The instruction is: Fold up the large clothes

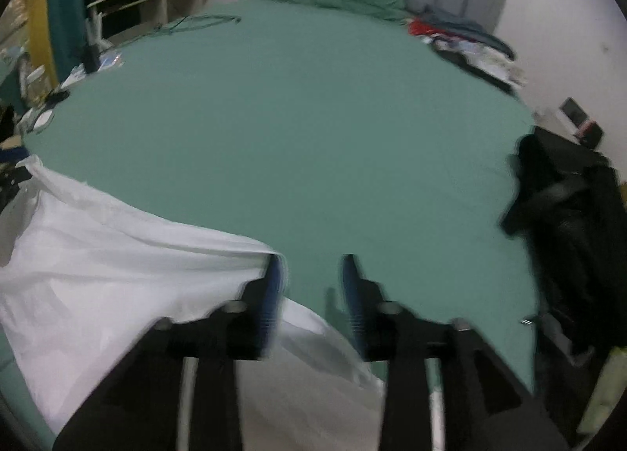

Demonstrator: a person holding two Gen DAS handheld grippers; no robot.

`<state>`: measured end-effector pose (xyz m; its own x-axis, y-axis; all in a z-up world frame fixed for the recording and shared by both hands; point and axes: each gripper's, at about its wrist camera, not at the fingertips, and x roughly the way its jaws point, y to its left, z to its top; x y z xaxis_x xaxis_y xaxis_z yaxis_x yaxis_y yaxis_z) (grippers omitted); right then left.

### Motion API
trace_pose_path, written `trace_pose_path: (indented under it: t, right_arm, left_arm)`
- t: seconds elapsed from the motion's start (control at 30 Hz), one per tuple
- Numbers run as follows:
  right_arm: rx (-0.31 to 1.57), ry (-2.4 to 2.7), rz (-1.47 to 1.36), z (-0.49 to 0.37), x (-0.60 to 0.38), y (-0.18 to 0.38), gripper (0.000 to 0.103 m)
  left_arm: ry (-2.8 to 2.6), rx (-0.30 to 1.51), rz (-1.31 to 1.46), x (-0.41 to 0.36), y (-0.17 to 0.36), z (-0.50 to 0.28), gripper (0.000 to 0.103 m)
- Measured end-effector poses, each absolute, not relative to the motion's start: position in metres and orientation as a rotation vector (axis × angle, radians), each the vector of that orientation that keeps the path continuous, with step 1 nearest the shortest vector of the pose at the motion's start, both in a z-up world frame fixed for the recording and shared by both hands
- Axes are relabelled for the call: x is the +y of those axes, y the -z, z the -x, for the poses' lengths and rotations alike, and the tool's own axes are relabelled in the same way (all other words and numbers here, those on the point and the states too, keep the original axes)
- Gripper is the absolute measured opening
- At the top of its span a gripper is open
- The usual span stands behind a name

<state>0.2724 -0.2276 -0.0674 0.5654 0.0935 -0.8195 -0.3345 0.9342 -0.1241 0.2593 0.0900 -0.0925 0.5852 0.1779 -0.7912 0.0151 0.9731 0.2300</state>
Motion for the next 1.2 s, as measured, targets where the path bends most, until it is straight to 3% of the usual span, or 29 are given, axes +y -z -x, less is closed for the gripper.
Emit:
trace_pose_path:
  t: [0.03, 0.23, 0.47, 0.57, 0.77, 0.97, 1.2]
  right_arm:
    - [0.922, -0.242, 0.282, -0.266, -0.235, 0.059, 0.053]
    - [0.828, -0.146, 0.239, -0.192, -0.313, 0.028, 0.067]
    - [1.031, -0.178, 0.074, -0.188, -0.36, 0.071, 0.067]
    - [1.087, -0.266, 0.162, -0.187, -0.337, 0.087, 0.067]
    - [1.097, -0.228, 0.32, -0.207, -0.322, 0.112, 0.067]
    - [1.036, -0.041, -0.028, -0.258, -0.379, 0.107, 0.067]
    - [1.028, 0.019, -0.047, -0.244, -0.404, 0.1, 0.067]
  left_arm:
    - [-0.11, 0.942, -0.218, 0.097, 0.092, -0.255, 0.05]
    - [-0.128, 0.948, -0.213, 0.114, 0.096, -0.236, 0.05]
    - [-0.137, 1.015, -0.216, 0.114, 0.122, -0.245, 0.05]
    - [-0.173, 1.027, -0.172, 0.122, 0.127, -0.247, 0.05]
    - [-0.229, 1.046, -0.145, 0.138, 0.139, -0.25, 0.05]
    - [-0.21, 1.052, -0.178, 0.139, 0.142, -0.256, 0.05]
    - [-0.274, 1.032, -0.123, 0.158, 0.137, -0.259, 0.05]
